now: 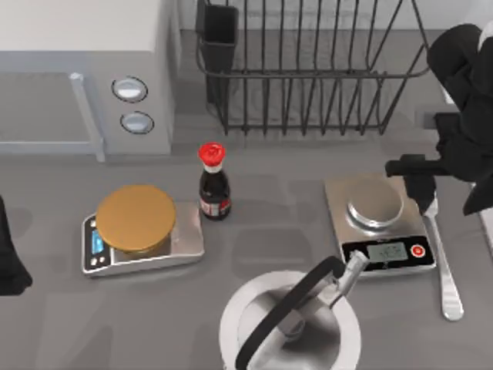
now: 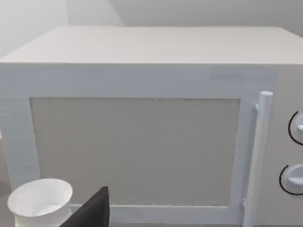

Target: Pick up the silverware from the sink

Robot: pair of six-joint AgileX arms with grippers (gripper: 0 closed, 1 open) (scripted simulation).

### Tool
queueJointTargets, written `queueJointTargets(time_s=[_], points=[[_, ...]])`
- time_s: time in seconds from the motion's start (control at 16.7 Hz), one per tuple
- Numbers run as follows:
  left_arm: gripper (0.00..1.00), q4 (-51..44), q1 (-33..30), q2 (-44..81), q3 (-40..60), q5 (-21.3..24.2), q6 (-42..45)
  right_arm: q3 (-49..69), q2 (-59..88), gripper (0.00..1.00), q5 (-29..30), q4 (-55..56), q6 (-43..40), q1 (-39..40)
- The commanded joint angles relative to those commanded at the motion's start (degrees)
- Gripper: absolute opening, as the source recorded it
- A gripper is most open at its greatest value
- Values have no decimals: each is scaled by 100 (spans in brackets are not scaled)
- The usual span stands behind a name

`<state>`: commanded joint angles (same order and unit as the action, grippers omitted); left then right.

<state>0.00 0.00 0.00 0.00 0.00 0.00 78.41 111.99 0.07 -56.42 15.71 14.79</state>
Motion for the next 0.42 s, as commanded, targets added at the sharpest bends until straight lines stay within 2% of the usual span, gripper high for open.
queueJointTargets(time_s=[0.06,0.12,0.42], points=[[100,0,0,0,0,0,0,0,0,98,0,0,0,0],[100,0,0,0,0,0,0,0,0,100,0,0,0,0],[100,0,0,0,0,0,0,0,0,100,0,0,0,0]])
